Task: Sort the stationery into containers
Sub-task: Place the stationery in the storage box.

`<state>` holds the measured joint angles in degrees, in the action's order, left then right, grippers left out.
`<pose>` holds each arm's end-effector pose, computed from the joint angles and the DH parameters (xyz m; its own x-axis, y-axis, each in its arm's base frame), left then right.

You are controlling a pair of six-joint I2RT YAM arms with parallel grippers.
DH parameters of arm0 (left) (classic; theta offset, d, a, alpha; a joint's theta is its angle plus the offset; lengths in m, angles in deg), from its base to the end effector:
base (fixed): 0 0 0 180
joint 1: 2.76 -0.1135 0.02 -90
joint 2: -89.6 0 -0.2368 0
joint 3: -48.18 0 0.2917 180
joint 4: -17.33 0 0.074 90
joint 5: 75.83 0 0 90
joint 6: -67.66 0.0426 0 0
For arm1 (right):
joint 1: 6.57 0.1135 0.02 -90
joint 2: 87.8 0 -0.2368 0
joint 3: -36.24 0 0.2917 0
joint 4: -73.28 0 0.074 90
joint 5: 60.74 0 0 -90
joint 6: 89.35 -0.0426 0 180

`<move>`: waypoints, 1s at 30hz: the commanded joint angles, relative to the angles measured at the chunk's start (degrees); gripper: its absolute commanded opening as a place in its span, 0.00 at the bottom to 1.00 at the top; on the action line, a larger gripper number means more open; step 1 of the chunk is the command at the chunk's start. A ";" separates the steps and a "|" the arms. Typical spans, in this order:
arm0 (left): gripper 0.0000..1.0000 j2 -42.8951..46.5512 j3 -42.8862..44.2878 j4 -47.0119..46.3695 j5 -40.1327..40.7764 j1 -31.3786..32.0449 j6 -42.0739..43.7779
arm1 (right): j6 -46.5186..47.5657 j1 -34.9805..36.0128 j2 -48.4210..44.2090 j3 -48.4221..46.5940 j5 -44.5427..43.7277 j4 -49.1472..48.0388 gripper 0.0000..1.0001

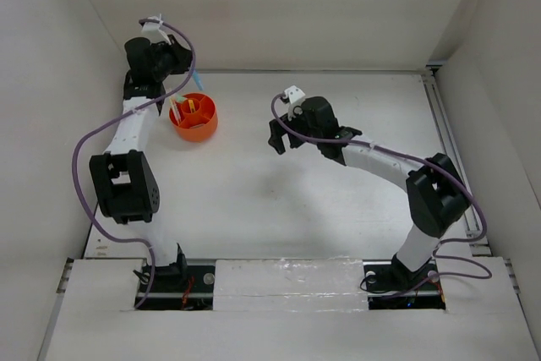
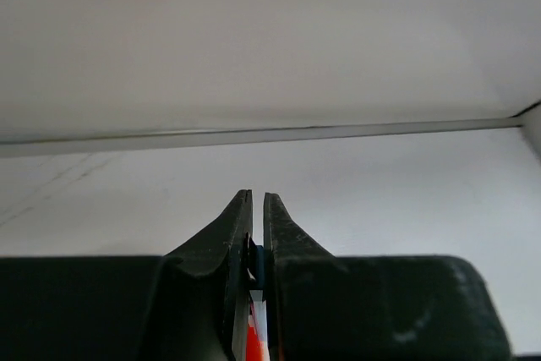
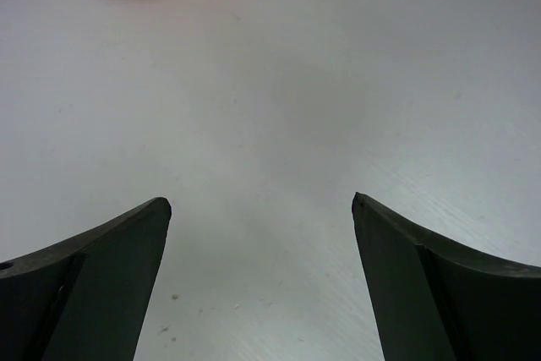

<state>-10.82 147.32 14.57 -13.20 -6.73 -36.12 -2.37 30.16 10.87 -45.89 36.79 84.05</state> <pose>0.4665 0.0127 0.3428 -0.0695 -0.2169 -0.9737 0.3917 0.8918 -0.2266 0.3482 0.2668 0.2112 -0.4034 -0.2358 -0.8841 -0.6659 0.7384 0.1069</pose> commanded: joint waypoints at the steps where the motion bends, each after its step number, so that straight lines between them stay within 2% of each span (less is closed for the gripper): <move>1: 0.00 -2.15 2.56 2.32 5.31 -0.16 7.18 | 0.39 2.64 -3.66 2.05 3.01 -5.66 0.94; 8: 0.00 -1.62 -1.13 0.13 8.92 -0.16 9.38 | 2.06 5.71 -4.19 3.20 3.63 -5.66 0.94; 18: 0.00 -0.48 -3.76 0.66 12.34 -0.16 12.98 | 3.12 6.34 -2.43 2.67 5.21 -5.66 0.94; 25: 0.00 -0.48 -5.09 0.13 11.56 -0.16 12.47 | 3.64 6.34 -2.43 2.67 5.21 -5.66 0.94; 26: 0.04 -0.48 -5.09 0.13 11.03 -0.16 12.46 | 3.64 6.34 -2.43 2.67 5.21 -5.66 0.94; 28: 0.19 0.22 -5.61 0.13 9.46 -0.16 12.46 | 3.64 6.34 -2.43 2.67 5.21 -5.66 0.94; 29: 0.37 1.18 -5.61 0.13 9.45 -0.16 12.46 | 3.64 6.34 -2.43 2.67 5.74 -5.66 0.94; 30: 0.46 1.80 -6.14 0.13 8.92 -0.16 12.46 | 3.64 6.34 -2.43 2.67 5.74 -6.19 0.94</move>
<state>-15.00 142.03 17.17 -2.32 -6.73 -23.94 0.47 36.26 8.89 -42.61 41.27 81.65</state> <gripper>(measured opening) 0.401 0.943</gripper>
